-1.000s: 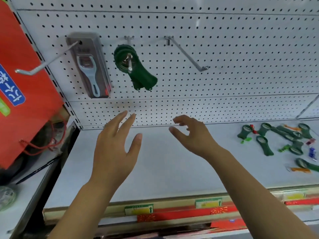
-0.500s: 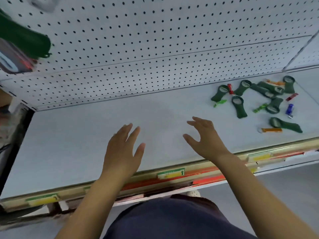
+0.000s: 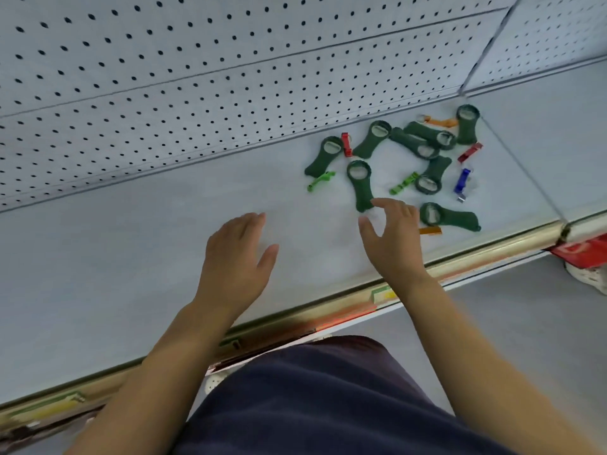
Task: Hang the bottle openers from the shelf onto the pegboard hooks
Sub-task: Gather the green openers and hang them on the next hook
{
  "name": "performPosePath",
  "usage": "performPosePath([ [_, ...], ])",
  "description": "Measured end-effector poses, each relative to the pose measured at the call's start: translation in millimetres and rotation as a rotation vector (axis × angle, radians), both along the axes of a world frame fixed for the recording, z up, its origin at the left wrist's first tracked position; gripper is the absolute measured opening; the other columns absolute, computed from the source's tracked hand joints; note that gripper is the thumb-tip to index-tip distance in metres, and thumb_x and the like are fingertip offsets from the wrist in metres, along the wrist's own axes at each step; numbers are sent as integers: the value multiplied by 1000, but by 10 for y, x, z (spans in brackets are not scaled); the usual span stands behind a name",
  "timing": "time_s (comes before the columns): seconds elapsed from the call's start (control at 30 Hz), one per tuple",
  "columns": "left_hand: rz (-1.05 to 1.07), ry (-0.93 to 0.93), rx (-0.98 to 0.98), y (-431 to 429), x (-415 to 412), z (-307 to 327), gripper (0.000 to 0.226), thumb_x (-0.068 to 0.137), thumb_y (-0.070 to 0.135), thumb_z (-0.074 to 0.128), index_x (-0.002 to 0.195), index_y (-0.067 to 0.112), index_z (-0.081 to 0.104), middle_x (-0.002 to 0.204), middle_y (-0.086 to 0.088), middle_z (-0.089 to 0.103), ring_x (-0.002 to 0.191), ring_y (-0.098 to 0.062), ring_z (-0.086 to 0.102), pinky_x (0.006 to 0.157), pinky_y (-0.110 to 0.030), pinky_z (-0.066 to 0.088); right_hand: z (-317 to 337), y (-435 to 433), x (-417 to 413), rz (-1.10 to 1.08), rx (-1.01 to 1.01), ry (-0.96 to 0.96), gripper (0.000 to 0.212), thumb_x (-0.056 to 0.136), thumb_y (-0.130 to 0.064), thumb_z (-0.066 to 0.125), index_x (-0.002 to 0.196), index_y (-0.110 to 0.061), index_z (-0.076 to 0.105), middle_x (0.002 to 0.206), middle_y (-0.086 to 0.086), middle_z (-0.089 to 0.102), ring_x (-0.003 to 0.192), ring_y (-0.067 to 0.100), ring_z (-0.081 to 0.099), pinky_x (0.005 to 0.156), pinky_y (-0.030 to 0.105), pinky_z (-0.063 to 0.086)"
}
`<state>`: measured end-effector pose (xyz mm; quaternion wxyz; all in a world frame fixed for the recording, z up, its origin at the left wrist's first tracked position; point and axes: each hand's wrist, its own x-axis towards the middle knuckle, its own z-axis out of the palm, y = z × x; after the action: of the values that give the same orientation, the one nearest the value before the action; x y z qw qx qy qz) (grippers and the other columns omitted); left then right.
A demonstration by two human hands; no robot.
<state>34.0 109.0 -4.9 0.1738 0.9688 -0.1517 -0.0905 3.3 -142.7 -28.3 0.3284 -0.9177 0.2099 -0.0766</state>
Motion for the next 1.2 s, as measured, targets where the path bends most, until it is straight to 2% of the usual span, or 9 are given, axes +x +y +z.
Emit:
performPosePath([
  [0.13, 104, 10, 23, -164, 220, 73, 51, 101, 36, 52, 146, 11, 47, 145, -12, 53, 134, -34, 46, 108, -49, 36, -59, -46, 313, -37, -72, 25, 45, 96, -32, 63, 133, -9, 55, 131, 8, 60, 128, 27, 44, 104, 35, 39],
  [0.3, 154, 87, -55, -324, 556, 75, 47, 101, 41, 52, 139, 13, 53, 142, -5, 53, 132, -27, 45, 109, -44, 35, -144, -38, 614, -104, -133, 219, 58, 95, -44, 60, 139, -9, 43, 136, 11, 50, 129, 32, 40, 106, 41, 33],
  [0.4, 148, 113, -114, -476, 788, 75, 45, 100, 42, 54, 136, 16, 55, 135, -1, 56, 127, -22, 50, 108, -41, 40, -203, -16, 646, -135, -73, 203, 54, 96, -42, 60, 135, -8, 46, 132, 12, 51, 126, 32, 41, 105, 40, 32],
  [0.5, 123, 140, -146, -702, 1076, 45, 43, 99, 40, 58, 134, 15, 58, 126, -2, 60, 119, -20, 53, 100, -32, 42, -274, 18, 650, -167, -44, 145, 46, 96, -37, 61, 129, -8, 52, 124, 11, 56, 119, 32, 45, 101, 39, 33],
  [0.67, 106, 171, -138, -1099, 1532, -97, 42, 92, 42, 68, 121, 12, 65, 111, -4, 63, 100, -17, 59, 82, -26, 42, -394, 44, 669, -215, -120, 10, 20, 95, -22, 58, 108, -7, 58, 102, 11, 60, 97, 32, 49, 83, 39, 33],
  [0.9, 104, 169, -27, -1395, 1839, -331, 52, 77, 57, 78, 102, 14, 64, 108, -8, 64, 100, -24, 62, 85, -43, 56, -446, 50, 693, -251, -174, -13, 12, 94, -19, 58, 101, -9, 55, 94, 8, 58, 88, 27, 45, 76, 33, 25],
  [1.03, 121, 215, -3, -1406, 1914, -354, 46, 79, 51, 79, 96, 11, 66, 101, -8, 66, 85, -22, 63, 73, -35, 52, -464, 52, 697, -252, -202, 5, 13, 95, -21, 58, 100, -10, 55, 95, 8, 58, 86, 27, 45, 76, 34, 26],
  [1.13, 134, 258, -3, -1377, 1922, -286, 44, 85, 42, 76, 89, -1, 67, 80, -15, 65, 64, -23, 56, 63, -33, 44, -465, 60, 712, -252, -208, 8, 13, 95, -22, 57, 100, -10, 55, 94, 8, 57, 86, 27, 45, 75, 33, 23],
  [1.2, 160, 257, -17, -1317, 1869, -242, 42, 88, 38, 74, 88, -2, 65, 78, -14, 65, 69, -28, 56, 65, -38, 47, -463, 55, 714, -252, -208, 8, 13, 95, -23, 56, 99, -10, 54, 94, 7, 56, 85, 26, 43, 75, 32, 21],
])
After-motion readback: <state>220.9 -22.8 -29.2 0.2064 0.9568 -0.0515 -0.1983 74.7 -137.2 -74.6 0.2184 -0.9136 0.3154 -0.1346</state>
